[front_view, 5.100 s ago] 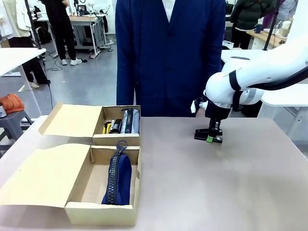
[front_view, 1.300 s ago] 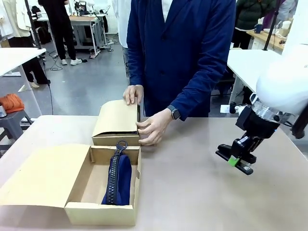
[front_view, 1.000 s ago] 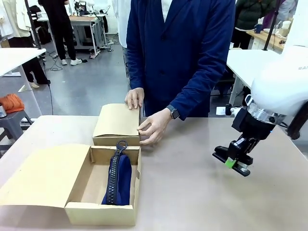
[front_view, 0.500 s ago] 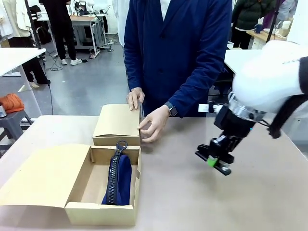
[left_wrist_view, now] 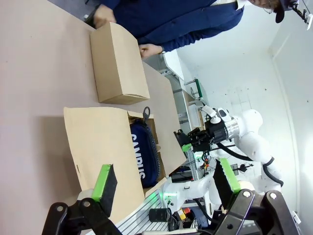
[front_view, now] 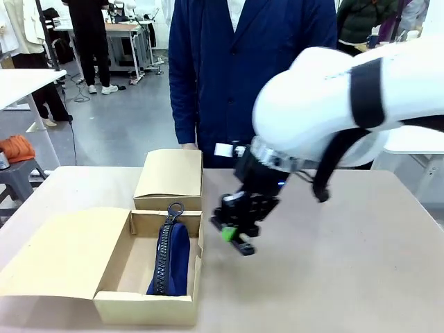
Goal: Place items inside the box.
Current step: Pick up a Pencil pouch or Stapler and place it inside the Mailer Box closest to the robot.
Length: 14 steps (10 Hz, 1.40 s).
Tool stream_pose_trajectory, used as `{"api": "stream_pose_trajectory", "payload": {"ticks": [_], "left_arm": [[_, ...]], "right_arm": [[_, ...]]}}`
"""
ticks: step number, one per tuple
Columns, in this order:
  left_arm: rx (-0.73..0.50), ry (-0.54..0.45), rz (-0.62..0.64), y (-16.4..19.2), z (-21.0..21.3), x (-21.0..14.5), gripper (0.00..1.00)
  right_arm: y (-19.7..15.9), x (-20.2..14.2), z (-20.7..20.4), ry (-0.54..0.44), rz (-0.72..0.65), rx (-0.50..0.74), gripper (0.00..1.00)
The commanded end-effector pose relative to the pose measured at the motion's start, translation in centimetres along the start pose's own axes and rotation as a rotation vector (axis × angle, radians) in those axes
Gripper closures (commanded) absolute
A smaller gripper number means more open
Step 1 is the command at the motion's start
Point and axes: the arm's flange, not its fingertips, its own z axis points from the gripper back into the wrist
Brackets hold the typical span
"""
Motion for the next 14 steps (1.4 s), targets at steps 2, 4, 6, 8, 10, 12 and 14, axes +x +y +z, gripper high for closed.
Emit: {"api": "stream_pose_trajectory", "payload": {"ticks": [2, 4, 6, 8, 10, 12, 14], "left_arm": [[-0.019, -0.015, -0.019, -0.1, -0.1, 0.0, 0.00], [-0.019, -0.015, -0.019, -0.1, -0.1, 0.0, 0.00], [-0.019, -0.015, -0.019, -0.1, -0.1, 0.0, 0.00], [-0.019, -0.015, -0.019, -0.1, -0.1, 0.0, 0.00], [-0.019, -0.015, -0.019, -0.1, -0.1, 0.0, 0.00], [-0.019, -0.015, -0.019, -0.1, -0.1, 0.0, 0.00], [-0.019, -0.015, -0.019, -0.1, -0.1, 0.0, 0.00]], "right_arm": [[0.0, 0.0, 0.0, 0.000, 0.000, 0.000, 0.63], [0.0, 0.0, 0.0, 0.000, 0.000, 0.000, 0.63], [4.6, 1.6, -2.5, 0.013, -0.153, -0.044, 0.63], [10.4, 2.5, -3.5, -0.045, -0.264, -0.065, 0.63], [15.1, 3.6, -5.3, -0.065, -0.354, -0.094, 0.63], [16.9, 6.3, -7.9, -0.111, -0.330, -0.102, 0.63], [17.1, 8.0, -10.0, -0.128, -0.322, -0.107, 0.63]]}}
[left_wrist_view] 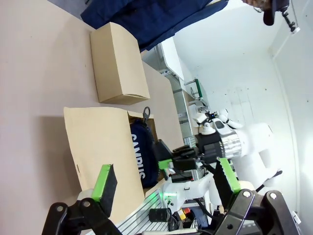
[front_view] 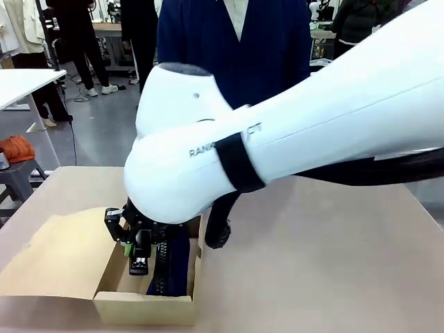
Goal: Place items inside the box.
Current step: Pick up a Pencil pouch or Stapler and place it inside the Mailer Box closest to the robot.
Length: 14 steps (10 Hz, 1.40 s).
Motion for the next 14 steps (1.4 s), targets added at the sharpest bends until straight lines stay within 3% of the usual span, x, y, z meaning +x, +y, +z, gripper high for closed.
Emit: {"api": "stream_pose_trajectory", "payload": {"ticks": [1, 3, 4, 5, 6, 12, 14], "left_arm": [[-0.019, -0.015, -0.019, -0.1, -0.1, 0.0, 0.00], [-0.019, -0.015, -0.019, -0.1, -0.1, 0.0, 0.00], [-0.019, -0.015, -0.019, -0.1, -0.1, 0.0, 0.00], [-0.019, -0.015, -0.019, -0.1, -0.1, 0.0, 0.00], [-0.019, -0.015, -0.019, -0.1, -0.1, 0.0, 0.00], [-0.019, -0.015, -0.019, -0.1, -0.1, 0.0, 0.00], [-0.019, -0.015, -0.019, -0.1, -0.1, 0.0, 0.00]], "right_arm": [[2.2, 1.9, -2.0, -0.032, -0.024, -0.013, 0.63], [1.5, 2.2, -2.0, -0.037, -0.048, -0.014, 0.63], [1.1, 2.0, -1.8, -0.038, -0.045, -0.011, 0.56], [0.8, 1.9, -1.7, -0.032, -0.040, -0.019, 0.04], [0.6, 1.9, -1.6, -0.035, -0.045, -0.018, 0.00], [-1.4, 1.4, -0.4, -0.041, -0.039, 0.013, 0.00], [-6.5, 0.2, 4.3, 0.036, 0.048, 0.043, 0.00]]}}
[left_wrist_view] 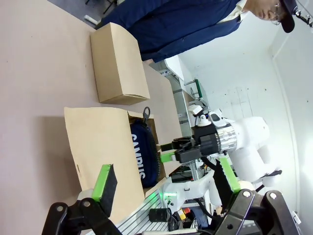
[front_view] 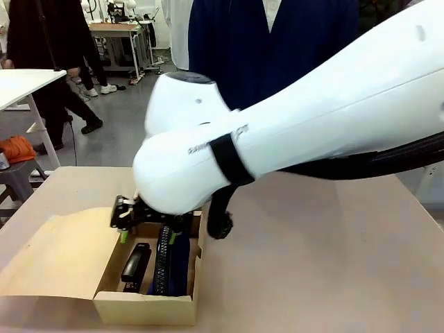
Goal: Place items inside the box.
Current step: Pick up a Pencil pouch or Stapler and place it inside the Mailer Box closest to the robot.
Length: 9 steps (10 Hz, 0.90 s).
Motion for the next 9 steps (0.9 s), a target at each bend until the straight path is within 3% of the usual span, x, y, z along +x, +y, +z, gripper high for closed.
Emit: {"api": "stream_pose_trajectory", "payload": {"ticks": [1, 3, 5, 7, 9], "left_arm": [[-0.020, -0.015, -0.019, -0.1, -0.1, 0.0, 0.00], [-0.020, -0.015, -0.019, -0.1, -0.1, 0.0, 0.00], [-0.020, -0.015, -0.019, -0.1, -0.1, 0.0, 0.00], [-0.020, -0.015, -0.019, -0.1, -0.1, 0.0, 0.00], [-0.020, -0.015, -0.019, -0.1, -0.1, 0.0, 0.00]], "right_arm": [[-7.8, -2.2, 7.3, 0.128, 0.106, 0.130, 0.00], [-16.1, -4.8, 13.5, 0.143, 0.084, 0.307, 0.00], [-23.7, -8.1, 16.6, 0.042, 0.002, 0.456, 0.00], [-32.0, -11.0, 18.7, -0.066, -0.178, 0.584, 0.00], [-39.5, -14.7, 19.1, -0.127, -0.241, 0.712, 0.00]]}}
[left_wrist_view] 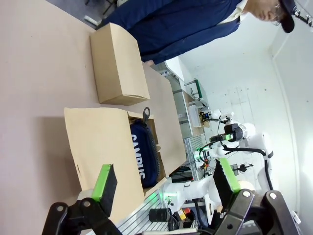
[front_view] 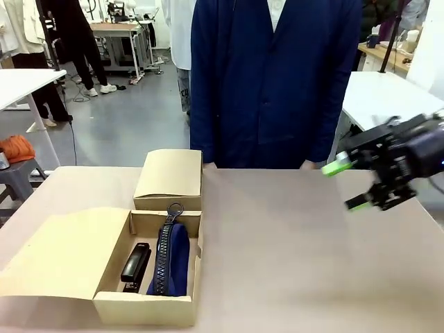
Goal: Place items inside the box.
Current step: Pick up a Pencil pouch or Stapler and place it inside the Mailer Box closest to the robot.
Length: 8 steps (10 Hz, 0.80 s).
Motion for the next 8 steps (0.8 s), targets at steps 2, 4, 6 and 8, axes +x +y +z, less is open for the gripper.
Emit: {"api": "stream_pose_trajectory", "payload": {"ticks": [2, 4, 6, 8], "left_arm": [[-0.020, -0.015, -0.018, -0.1, -0.1, 0.0, 0.00], [-0.020, -0.015, -0.018, -0.1, -0.1, 0.0, 0.00], [-0.020, -0.015, -0.018, -0.1, -0.1, 0.0, 0.00], [-0.020, -0.015, -0.018, -0.1, -0.1, 0.0, 0.00]], "right_arm": [[-11.0, -6.4, 3.0, -0.039, 0.052, 0.205, 0.00], [-19.0, -10.1, 1.9, 0.028, 0.121, 0.294, 0.00], [-25.3, -11.8, -3.6, 0.089, 0.048, 0.323, 0.00], [-15.2, -2.1, 10.1, -0.011, 0.090, 0.311, 0.00]]}}
